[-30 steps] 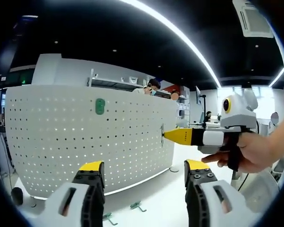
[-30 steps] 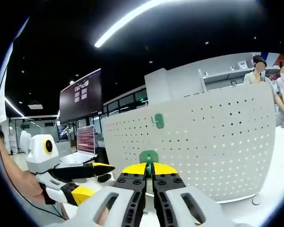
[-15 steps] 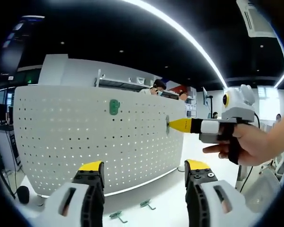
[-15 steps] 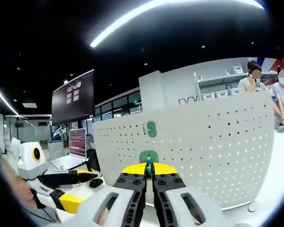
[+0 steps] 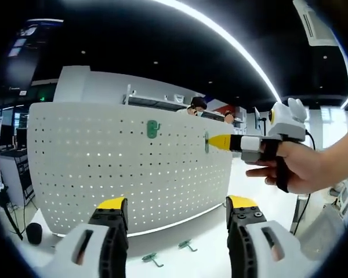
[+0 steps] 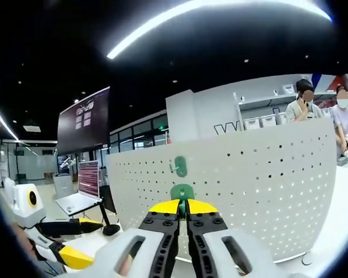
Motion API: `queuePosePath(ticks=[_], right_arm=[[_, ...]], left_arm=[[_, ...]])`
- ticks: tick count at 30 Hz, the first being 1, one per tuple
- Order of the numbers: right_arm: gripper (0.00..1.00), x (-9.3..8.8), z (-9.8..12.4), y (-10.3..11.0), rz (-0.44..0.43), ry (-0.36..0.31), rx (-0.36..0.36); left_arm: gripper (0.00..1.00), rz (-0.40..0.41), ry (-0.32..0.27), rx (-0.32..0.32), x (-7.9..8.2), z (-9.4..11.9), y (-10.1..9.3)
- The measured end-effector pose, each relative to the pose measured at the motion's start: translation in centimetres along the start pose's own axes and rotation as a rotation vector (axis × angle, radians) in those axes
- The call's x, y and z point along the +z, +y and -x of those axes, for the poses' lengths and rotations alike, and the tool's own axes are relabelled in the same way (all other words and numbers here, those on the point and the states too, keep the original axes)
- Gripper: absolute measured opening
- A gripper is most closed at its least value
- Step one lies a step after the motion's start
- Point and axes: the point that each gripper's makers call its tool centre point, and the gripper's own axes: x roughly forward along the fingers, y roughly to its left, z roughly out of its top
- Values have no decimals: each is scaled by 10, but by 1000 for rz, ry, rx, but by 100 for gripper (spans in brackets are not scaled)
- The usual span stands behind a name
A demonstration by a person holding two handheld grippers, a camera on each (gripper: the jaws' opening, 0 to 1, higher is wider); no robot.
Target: Insert the hook assembly into the mounting plate slot until the hook locks in place.
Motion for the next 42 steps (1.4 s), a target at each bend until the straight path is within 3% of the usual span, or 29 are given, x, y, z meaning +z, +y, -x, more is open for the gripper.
queuePosePath(ticks=[42], right_arm=[[1,21,-52,-27,8,-38,-114]], left_arm=[[72,42,-57,62,11,18,21]])
